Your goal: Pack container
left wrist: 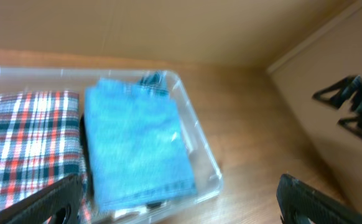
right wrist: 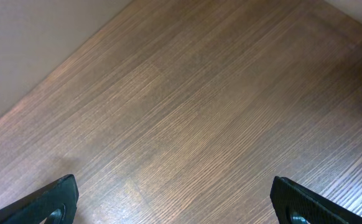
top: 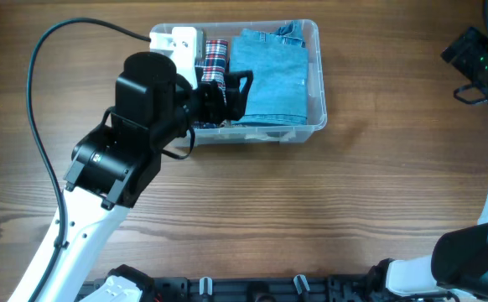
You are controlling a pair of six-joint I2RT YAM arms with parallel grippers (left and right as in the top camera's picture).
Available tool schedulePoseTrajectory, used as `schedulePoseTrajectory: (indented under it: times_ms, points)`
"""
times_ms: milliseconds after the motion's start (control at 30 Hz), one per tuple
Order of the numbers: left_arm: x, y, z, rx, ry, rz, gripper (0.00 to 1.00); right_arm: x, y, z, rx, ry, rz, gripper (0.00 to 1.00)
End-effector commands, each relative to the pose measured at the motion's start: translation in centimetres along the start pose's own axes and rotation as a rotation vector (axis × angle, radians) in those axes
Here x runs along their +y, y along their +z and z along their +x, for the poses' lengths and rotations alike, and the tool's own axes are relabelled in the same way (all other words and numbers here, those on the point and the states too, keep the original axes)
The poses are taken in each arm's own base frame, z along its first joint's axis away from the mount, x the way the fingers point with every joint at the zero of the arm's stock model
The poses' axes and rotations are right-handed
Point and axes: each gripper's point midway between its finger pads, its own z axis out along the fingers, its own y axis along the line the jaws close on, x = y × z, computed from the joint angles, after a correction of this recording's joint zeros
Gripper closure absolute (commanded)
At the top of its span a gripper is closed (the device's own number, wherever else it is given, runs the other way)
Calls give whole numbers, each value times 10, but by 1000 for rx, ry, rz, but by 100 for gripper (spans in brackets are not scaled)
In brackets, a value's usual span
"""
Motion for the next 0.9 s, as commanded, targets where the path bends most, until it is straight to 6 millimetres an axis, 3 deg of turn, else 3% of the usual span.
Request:
schedulePoseTrajectory:
  times_ms: [0, 333, 567, 667, 767, 867]
  points:
    - [10, -1, 14, 56, 12, -41, 0, 2, 5, 4, 18, 9, -5, 0]
    - [29, -10, 61, 251, -21, -125, 0, 2, 5, 4, 18, 9, -5, 0]
    - [31, -15, 64, 257, -19, -132, 0, 2, 5, 4, 18, 9, -5, 0]
    - [33, -31, 65, 222, -12, -139, 0, 2, 5, 4, 18, 9, -5, 0]
    - [56, -51, 83, 192, -33, -188, 0, 2, 5, 4, 18, 9, -5, 0]
    - [82, -58, 103, 159, -68, -223, 0, 2, 5, 4, 18, 9, -5, 0]
